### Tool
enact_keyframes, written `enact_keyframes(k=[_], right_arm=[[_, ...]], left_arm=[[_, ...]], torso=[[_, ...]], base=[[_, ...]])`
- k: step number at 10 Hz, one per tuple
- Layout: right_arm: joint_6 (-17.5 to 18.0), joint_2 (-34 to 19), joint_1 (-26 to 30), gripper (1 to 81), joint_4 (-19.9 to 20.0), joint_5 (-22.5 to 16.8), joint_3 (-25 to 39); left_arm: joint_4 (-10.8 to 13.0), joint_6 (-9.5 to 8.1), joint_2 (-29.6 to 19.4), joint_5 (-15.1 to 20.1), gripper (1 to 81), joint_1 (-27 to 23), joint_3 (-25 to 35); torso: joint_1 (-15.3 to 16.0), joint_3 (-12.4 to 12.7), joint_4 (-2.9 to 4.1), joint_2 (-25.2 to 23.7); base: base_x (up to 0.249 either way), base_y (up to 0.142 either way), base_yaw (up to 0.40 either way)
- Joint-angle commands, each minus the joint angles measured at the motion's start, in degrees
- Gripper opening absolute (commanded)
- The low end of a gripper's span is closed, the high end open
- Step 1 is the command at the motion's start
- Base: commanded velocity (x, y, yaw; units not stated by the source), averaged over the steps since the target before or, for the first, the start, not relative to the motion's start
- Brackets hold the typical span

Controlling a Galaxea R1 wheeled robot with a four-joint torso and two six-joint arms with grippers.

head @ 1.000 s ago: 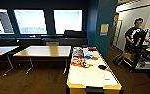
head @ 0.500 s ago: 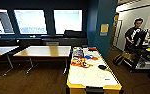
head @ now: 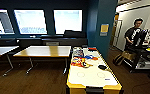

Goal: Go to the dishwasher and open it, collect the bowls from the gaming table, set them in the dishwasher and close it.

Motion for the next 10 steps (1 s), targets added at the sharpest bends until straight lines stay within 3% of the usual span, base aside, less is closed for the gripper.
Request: enact_keyframes(k=[1, 4, 8, 10], right_arm=[[-0.1, 5.1, 0.2, 1.0, -6.5, -2.5, -7.6], [-0.1, 7.2, -1.6, 1.0, -7.2, -1.7, -10.8], [0.0, 9.5, -2.3, 1.0, -8.2, -1.8, -13.9], [0.0, 9.9, -2.5, 1.0, -8.1, -1.7, -14.9]], left_arm=[[3.1, 0.4, 1.0, -0.1, 1.0, -2.2, -2.1], [5.9, 0.4, 3.5, -2.4, 1.0, 1.1, -8.4], [7.7, 0.4, 7.5, -5.8, 1.0, 4.5, -18.0], [7.8, 0.4, 8.5, -6.5, 1.0, 5.3, -20.1]], torso=[[0.0, 0.0, 0.0, 0.0], [0.0, 0.0, 0.0, 0.0], [0.0, 0.1, 0.0, 0.0], [0.0, 0.1, 0.0, -0.1]], base=[[0.0, 0.0, 0.0], [0.0, 0.0, 0.0], [0.0, 0.0, 0.0], [0.0, 0.0, 0.0]])
